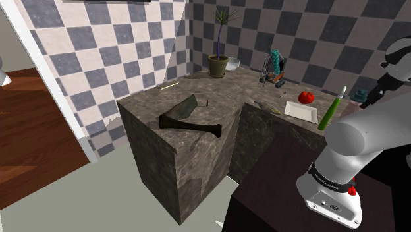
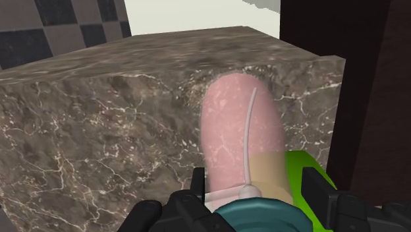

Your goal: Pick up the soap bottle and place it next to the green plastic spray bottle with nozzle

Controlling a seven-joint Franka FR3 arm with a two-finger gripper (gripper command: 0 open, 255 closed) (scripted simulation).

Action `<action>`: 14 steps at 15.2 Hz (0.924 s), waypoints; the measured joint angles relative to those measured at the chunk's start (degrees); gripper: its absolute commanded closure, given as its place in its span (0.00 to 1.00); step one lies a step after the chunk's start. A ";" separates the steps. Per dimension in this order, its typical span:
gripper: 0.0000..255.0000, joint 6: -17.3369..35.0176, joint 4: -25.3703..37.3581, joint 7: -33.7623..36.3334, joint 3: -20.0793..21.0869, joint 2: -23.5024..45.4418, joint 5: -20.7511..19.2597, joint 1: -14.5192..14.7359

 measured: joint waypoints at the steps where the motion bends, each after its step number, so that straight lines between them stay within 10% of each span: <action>1: 1.00 0.01 0.00 -0.01 -0.02 0.01 0.00 0.01; 2: 1.00 0.02 0.00 -0.01 -0.03 0.01 0.00 0.02; 3: 0.00 0.02 0.00 -0.01 -0.03 0.01 0.00 0.02; 14: 0.00 -6.72 3.56 0.38 5.08 -2.53 0.15 -3.52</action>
